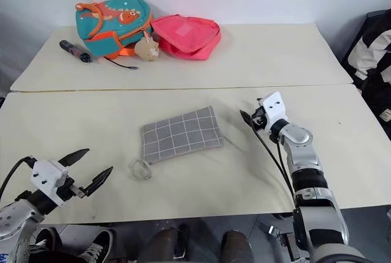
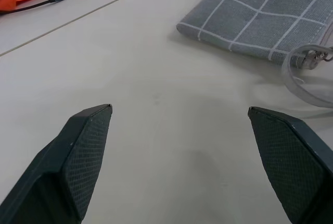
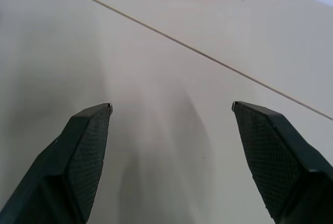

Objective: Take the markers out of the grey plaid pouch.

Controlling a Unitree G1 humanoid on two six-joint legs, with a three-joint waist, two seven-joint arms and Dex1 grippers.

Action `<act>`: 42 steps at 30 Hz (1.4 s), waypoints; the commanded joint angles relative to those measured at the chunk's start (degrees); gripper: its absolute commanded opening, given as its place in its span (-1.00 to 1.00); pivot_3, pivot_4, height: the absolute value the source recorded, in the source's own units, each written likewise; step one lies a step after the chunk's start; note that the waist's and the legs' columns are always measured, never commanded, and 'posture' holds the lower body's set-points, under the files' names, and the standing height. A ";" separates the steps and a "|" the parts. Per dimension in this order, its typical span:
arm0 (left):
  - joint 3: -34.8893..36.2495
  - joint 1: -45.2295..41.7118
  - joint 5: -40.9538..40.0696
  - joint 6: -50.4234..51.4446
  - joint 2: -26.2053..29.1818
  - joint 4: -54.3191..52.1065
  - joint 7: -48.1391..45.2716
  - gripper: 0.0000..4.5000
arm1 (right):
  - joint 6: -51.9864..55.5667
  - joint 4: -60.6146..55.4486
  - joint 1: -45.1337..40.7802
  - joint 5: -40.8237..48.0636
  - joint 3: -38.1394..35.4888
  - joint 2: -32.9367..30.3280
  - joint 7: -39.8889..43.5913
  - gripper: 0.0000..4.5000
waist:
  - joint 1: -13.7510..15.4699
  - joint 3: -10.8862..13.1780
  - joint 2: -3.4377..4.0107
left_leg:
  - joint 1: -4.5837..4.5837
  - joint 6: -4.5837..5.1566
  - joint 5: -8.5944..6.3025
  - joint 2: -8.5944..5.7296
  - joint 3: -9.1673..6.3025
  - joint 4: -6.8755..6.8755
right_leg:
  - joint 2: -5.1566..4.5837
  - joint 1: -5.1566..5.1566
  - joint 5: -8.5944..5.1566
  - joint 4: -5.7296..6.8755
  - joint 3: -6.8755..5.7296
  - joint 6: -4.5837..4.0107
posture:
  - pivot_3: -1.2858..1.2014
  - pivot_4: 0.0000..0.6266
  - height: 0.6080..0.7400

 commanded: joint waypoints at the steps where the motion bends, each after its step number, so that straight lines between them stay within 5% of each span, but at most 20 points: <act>1: 0.74 -0.22 -0.17 -1.77 0.02 -0.32 0.48 0.98 | -0.18 -2.47 0.05 0.59 -1.29 -0.98 -0.23 0.73 | -0.02 0.00 0.00 | 0.00 0.00 0.00 0.00 0.00 0.00 | 0.00 0.00 0.00 0.00 0.00 0.00 | 0.03 -0.52 1.00; 10: 0.14 -1.97 2.49 -3.61 0.48 0.64 2.18 0.98 | 3.35 -9.33 0.32 3.58 -0.64 0.57 3.21 0.73 | 0.00 0.00 0.00 | 0.00 -0.06 -0.04 0.01 0.01 0.00 | -0.02 -0.03 0.00 0.00 0.02 0.00 | 0.03 -0.52 1.00; 14: -0.94 -4.19 5.87 -5.26 1.31 2.84 3.43 1.00 | 9.13 -19.43 1.32 5.58 2.08 4.72 3.61 0.30 | -0.11 0.00 0.00 | 0.01 -0.09 -0.05 0.07 0.01 -0.01 | -0.03 -0.05 0.01 0.04 0.05 -0.02 | 0.03 -0.52 1.00; 22: -4.77 -8.68 12.99 -14.37 2.88 7.84 4.54 1.00 | 16.99 -32.38 5.96 3.80 9.18 12.22 0.54 -0.97 | 0.25 -0.02 -0.03 | 0.03 -0.31 -0.18 0.12 -0.02 -0.02 | -0.01 -0.16 0.01 0.26 0.01 -0.02 | 0.03 -0.52 1.00; 32: -11.75 -15.69 22.91 -27.36 6.23 17.23 6.82 1.00 | 10.91 -29.28 7.63 -5.09 14.11 4.58 2.49 -0.99 | 0.11 -0.03 -0.06 | 0.06 -0.31 -0.20 0.04 0.15 -0.02 | 0.01 -0.22 0.01 0.26 0.01 -0.02 | 0.03 -0.52 1.00; 42: -22.37 -27.95 33.98 -41.68 9.36 30.90 10.87 1.00 | 11.50 -28.79 7.81 -6.40 15.33 5.29 2.92 -0.99 | 0.09 -0.04 -0.07 | 0.12 -0.09 -0.06 0.04 0.20 -0.03 | 0.01 -0.20 0.01 0.36 -0.16 -0.02 | 0.03 -0.52 1.00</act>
